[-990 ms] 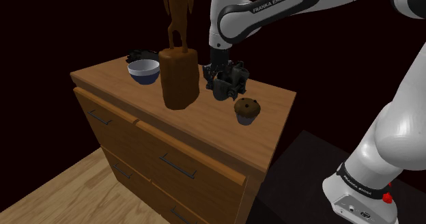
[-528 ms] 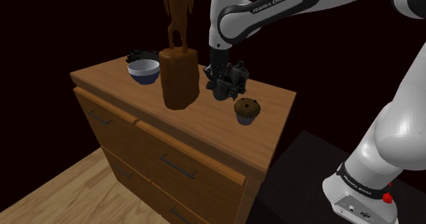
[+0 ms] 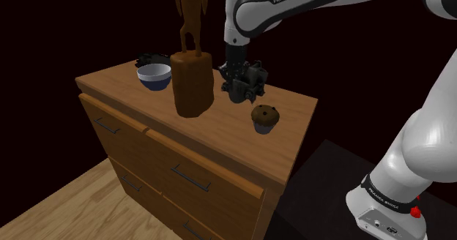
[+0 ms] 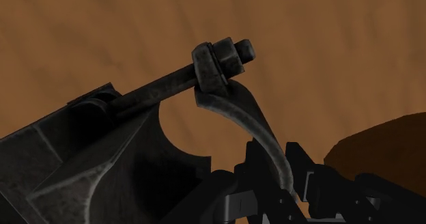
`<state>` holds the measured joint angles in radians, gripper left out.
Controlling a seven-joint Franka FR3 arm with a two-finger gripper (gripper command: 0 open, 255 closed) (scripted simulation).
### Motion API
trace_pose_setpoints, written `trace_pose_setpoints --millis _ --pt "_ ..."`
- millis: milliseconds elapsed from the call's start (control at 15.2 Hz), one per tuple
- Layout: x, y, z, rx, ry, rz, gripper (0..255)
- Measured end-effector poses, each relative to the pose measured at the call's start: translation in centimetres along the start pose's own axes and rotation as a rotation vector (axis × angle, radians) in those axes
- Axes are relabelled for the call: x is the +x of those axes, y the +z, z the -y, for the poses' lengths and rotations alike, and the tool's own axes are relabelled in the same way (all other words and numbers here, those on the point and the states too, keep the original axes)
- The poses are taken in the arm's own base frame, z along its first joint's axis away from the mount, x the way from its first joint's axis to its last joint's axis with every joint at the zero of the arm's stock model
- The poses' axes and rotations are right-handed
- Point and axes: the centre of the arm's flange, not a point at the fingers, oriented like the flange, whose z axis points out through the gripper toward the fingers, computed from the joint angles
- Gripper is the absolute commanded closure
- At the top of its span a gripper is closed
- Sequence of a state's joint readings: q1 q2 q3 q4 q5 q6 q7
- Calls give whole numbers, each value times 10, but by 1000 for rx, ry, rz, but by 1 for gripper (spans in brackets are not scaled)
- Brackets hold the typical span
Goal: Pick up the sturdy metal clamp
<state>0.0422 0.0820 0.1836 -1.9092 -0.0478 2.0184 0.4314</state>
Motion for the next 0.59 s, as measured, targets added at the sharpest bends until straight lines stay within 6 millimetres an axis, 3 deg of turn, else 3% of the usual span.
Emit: trace_pose_setpoints --millis 594 --pt "1 -48 -2 0 0 0 255"
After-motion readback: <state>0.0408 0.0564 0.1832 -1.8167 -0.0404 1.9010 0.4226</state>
